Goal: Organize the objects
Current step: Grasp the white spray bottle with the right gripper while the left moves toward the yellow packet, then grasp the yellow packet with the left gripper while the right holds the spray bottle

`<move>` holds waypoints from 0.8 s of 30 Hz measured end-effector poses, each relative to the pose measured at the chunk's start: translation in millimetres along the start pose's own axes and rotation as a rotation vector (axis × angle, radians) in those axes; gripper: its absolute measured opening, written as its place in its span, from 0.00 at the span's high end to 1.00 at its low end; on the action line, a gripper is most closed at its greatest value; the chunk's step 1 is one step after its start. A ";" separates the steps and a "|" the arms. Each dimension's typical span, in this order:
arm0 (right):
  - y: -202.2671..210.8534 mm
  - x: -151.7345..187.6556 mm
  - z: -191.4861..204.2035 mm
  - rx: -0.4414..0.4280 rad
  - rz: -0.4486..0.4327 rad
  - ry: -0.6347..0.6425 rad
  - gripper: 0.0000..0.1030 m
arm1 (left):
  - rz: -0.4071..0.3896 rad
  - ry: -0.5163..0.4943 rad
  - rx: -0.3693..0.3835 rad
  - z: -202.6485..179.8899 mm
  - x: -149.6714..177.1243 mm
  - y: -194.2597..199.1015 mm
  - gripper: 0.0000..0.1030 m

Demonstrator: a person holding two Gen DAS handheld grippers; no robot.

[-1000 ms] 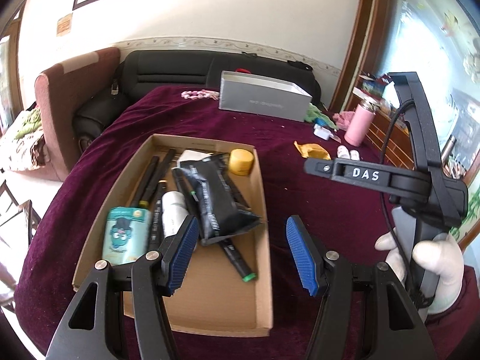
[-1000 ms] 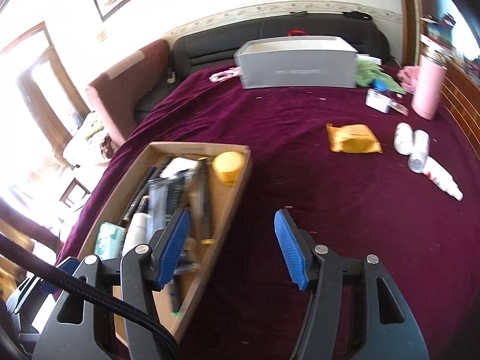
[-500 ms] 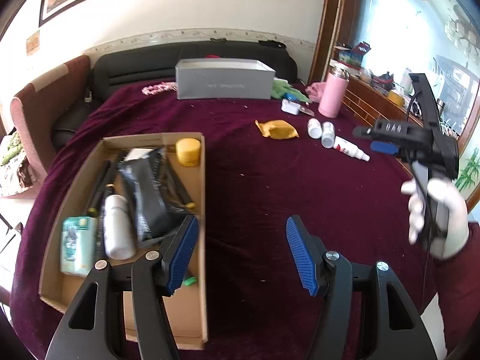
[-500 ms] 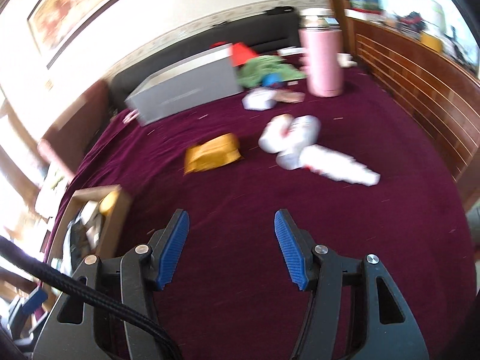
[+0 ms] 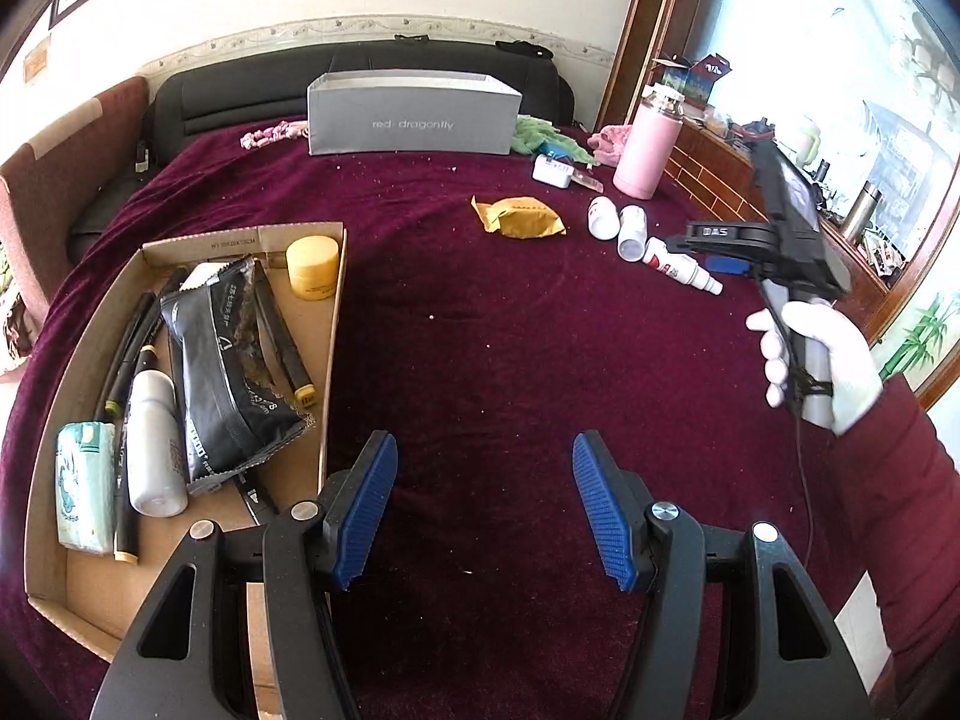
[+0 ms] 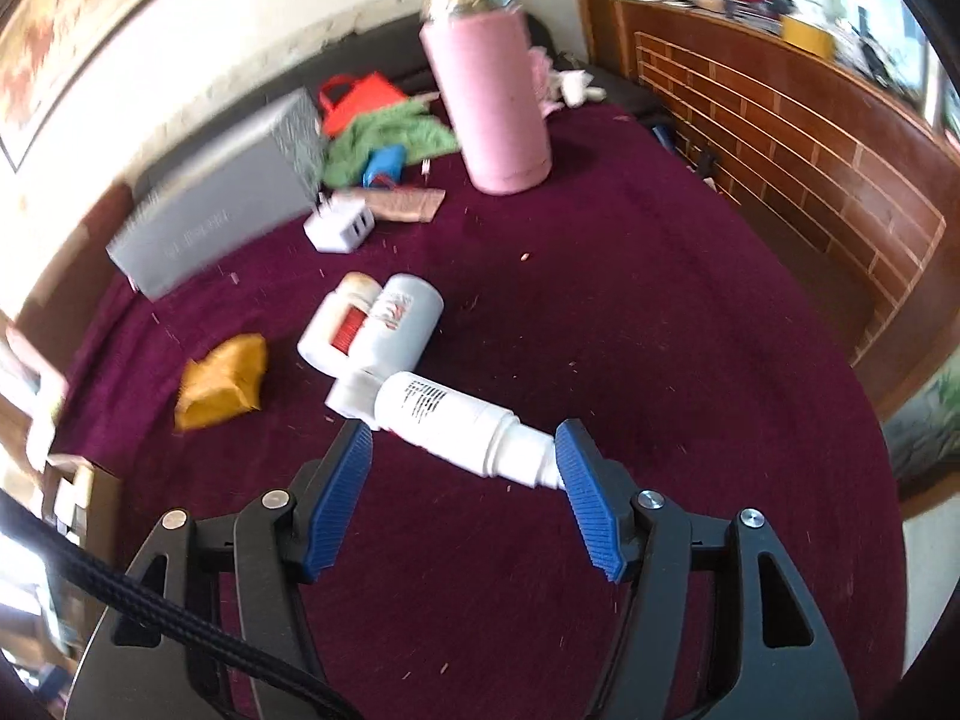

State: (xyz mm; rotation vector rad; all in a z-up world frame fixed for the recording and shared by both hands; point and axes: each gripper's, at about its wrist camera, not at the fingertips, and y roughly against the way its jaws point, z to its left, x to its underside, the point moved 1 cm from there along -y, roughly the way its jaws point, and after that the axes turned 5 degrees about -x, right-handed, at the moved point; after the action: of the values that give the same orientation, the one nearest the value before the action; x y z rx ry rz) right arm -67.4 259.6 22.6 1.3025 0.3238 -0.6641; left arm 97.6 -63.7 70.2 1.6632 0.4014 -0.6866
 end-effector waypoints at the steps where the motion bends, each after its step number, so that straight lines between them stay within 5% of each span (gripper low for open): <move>1: -4.3 0.1 0.7 0.007 0.009 0.021 0.39 | 0.006 0.003 0.001 1.0 0.3 -1.2 0.47; 5: -24.0 1.0 2.2 -0.001 0.072 0.051 0.42 | 0.009 0.011 0.007 3.5 0.5 -1.8 0.47; 8: -23.6 11.5 8.0 -0.058 0.125 0.052 0.71 | 0.005 0.013 0.015 3.0 -2.5 -3.1 0.47; 9: -18.7 17.2 12.4 -0.069 0.132 0.067 0.73 | 0.001 0.008 0.017 1.7 -5.0 -3.4 0.47; 18: 13.8 59.7 26.5 -0.206 0.117 0.022 0.73 | -0.098 -0.044 -0.014 -19.9 -72.6 -13.3 0.47; 24: 19.2 70.2 15.8 -0.245 0.055 -0.009 0.73 | -0.056 -0.095 0.048 -58.0 -117.8 -53.9 0.47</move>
State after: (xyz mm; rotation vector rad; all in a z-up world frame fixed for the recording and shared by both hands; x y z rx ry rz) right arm -3.4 227.9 1.3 1.0706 0.3495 -0.5653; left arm -12.5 16.8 109.3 1.6626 0.3670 -0.8198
